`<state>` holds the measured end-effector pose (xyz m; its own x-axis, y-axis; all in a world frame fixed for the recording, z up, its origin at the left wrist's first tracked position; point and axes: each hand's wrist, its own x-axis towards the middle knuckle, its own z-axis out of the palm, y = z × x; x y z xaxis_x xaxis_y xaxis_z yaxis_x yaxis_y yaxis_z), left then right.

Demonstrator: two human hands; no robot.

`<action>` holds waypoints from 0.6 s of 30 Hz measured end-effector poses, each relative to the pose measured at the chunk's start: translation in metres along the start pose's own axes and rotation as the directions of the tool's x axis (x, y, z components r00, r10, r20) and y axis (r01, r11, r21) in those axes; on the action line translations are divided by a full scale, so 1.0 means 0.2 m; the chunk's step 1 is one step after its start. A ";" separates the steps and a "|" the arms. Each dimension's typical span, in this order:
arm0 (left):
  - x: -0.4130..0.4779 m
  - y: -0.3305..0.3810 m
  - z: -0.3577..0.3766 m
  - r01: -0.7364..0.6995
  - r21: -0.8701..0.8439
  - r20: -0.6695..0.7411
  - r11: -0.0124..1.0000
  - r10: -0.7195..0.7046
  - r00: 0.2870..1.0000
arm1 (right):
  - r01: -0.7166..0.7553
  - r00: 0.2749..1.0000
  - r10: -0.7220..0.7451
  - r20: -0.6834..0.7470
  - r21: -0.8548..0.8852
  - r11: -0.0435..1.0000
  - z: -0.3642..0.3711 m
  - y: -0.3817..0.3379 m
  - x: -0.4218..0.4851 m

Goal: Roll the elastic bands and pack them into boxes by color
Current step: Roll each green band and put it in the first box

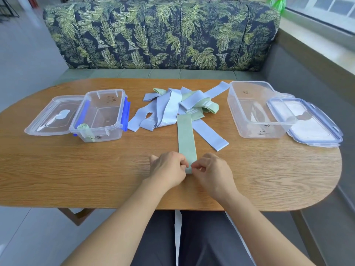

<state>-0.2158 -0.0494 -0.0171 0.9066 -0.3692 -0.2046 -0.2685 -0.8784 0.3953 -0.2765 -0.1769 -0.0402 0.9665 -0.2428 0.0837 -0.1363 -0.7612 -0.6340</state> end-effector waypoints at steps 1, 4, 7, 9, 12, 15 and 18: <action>0.01 0.00 0.00 0.001 -0.002 0.010 1.000 -0.001 1.000 | 0.012 1.000 -0.011 0.012 -0.012 1.000 0.01 0.01 0.00; 0.02 -0.01 -0.01 -0.001 -0.033 0.027 0.999 0.002 1.000 | 0.033 0.999 -0.032 0.020 -0.028 0.999 0.02 0.01 0.03; 0.01 -0.02 0.00 0.014 -0.140 -0.020 0.990 -0.017 1.000 | 0.038 0.997 -0.036 0.067 -0.035 0.999 0.00 0.01 0.06; -0.01 -0.04 0.03 0.012 -0.196 -0.095 0.981 -0.031 0.995 | 0.037 0.994 -0.033 0.105 -0.039 0.999 -0.01 0.00 0.07; -0.04 -0.08 0.05 0.005 -0.290 -0.136 0.957 -0.047 0.990 | 0.032 0.989 -0.022 0.143 -0.067 0.997 -0.02 0.00 0.10; -0.05 -0.10 0.06 0.001 -0.349 -0.150 0.937 -0.057 0.987 | -0.015 0.991 0.026 0.135 -0.080 0.997 -0.01 0.00 0.11; -0.04 -0.10 0.06 0.026 -0.352 -0.153 0.936 -0.085 0.985 | -0.110 0.987 0.116 0.108 -0.055 0.992 0.01 0.00 0.10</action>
<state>-0.2211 -0.0335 -0.0349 0.9652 -0.2424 -0.0981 -0.1129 -0.7247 0.6798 -0.2558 -0.1802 -0.0407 0.9620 -0.2628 -0.0742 -0.2541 -0.7618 -0.5958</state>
